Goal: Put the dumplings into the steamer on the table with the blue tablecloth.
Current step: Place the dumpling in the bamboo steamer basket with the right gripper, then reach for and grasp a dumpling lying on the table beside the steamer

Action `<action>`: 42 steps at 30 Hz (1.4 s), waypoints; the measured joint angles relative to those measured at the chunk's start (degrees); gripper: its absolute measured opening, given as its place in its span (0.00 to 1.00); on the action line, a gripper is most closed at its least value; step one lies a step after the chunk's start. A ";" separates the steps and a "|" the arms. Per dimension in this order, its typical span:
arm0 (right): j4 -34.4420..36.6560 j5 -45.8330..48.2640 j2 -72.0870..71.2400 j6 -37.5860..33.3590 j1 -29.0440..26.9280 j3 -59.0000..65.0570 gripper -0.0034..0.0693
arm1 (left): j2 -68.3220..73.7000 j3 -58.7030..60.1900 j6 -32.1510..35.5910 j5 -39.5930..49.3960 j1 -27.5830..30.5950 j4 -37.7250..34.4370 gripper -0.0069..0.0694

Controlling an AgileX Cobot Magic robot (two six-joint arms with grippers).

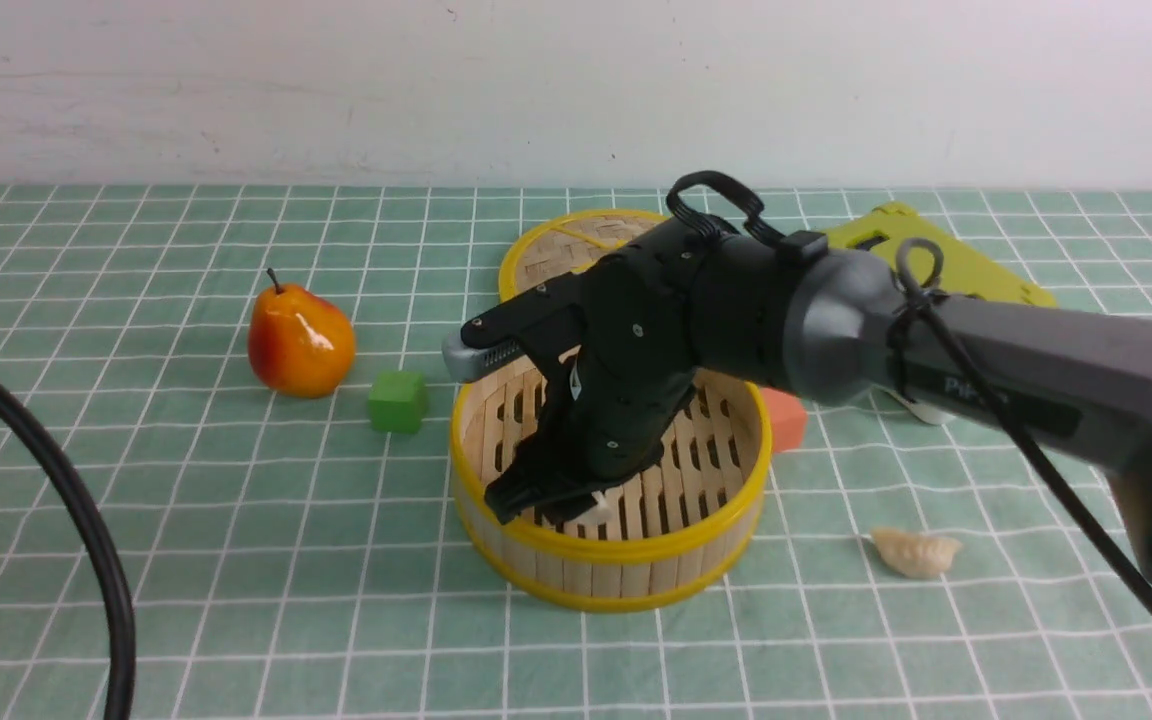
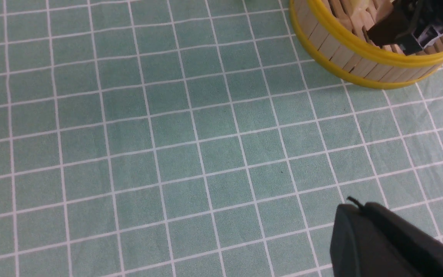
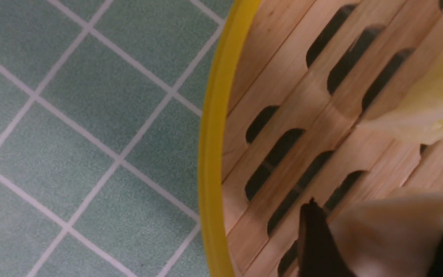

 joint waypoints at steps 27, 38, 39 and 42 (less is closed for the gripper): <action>-0.32 4.67 -21.47 -23.68 -23.45 26.78 0.76 | 0.00 0.00 0.00 0.15 0.00 -0.56 0.07; -0.84 -2.88 -14.24 -41.23 -23.39 26.94 0.75 | 0.00 0.18 0.00 0.78 0.00 -3.70 0.07; -1.17 -3.12 -13.47 -41.31 -23.39 26.94 0.73 | 0.00 0.18 0.00 0.91 0.00 -3.75 0.07; -2.48 -3.94 -11.81 -41.43 -23.39 26.98 0.67 | 0.00 0.18 0.00 1.34 0.00 -3.88 0.08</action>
